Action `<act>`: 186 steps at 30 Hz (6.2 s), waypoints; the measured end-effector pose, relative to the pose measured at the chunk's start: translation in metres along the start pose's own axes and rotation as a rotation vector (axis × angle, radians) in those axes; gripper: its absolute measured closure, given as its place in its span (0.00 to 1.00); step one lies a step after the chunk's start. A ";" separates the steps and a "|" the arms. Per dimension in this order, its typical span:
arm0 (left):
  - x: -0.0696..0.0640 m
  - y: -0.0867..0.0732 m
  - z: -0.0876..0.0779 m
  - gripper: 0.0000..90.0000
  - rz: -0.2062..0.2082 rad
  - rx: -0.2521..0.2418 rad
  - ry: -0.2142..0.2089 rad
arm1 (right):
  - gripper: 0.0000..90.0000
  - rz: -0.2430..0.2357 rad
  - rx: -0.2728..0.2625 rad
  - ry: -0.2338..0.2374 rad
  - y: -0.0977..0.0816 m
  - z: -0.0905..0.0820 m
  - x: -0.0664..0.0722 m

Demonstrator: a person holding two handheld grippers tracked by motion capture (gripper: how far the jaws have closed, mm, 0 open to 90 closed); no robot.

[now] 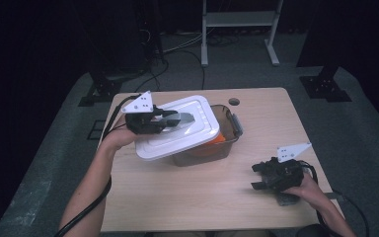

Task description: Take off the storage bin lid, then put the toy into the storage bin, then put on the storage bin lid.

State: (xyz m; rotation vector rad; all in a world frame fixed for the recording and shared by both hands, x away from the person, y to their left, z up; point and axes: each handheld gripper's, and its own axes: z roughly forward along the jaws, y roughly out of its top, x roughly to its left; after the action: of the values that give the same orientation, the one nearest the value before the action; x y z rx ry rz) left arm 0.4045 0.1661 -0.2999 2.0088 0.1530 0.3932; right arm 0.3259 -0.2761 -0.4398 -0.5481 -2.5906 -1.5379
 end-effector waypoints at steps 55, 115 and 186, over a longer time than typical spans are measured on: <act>0.011 0.013 0.069 0.74 0.030 -0.006 -0.081 | 0.31 -0.004 -0.003 -0.013 -0.003 -0.006 0.009; 0.018 -0.003 0.099 0.63 0.044 0.100 -0.096 | 0.31 -0.003 0.004 -0.006 -0.004 -0.002 0.008; -0.036 -0.078 -0.047 0.14 -0.152 -0.067 0.136 | 0.30 0.023 0.004 -0.044 -0.004 -0.005 0.003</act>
State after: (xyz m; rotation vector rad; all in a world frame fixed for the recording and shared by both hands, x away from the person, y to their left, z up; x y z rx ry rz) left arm 0.3596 0.2320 -0.3574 1.8902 0.3703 0.4326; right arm 0.3213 -0.2811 -0.4400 -0.6161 -2.6089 -1.5303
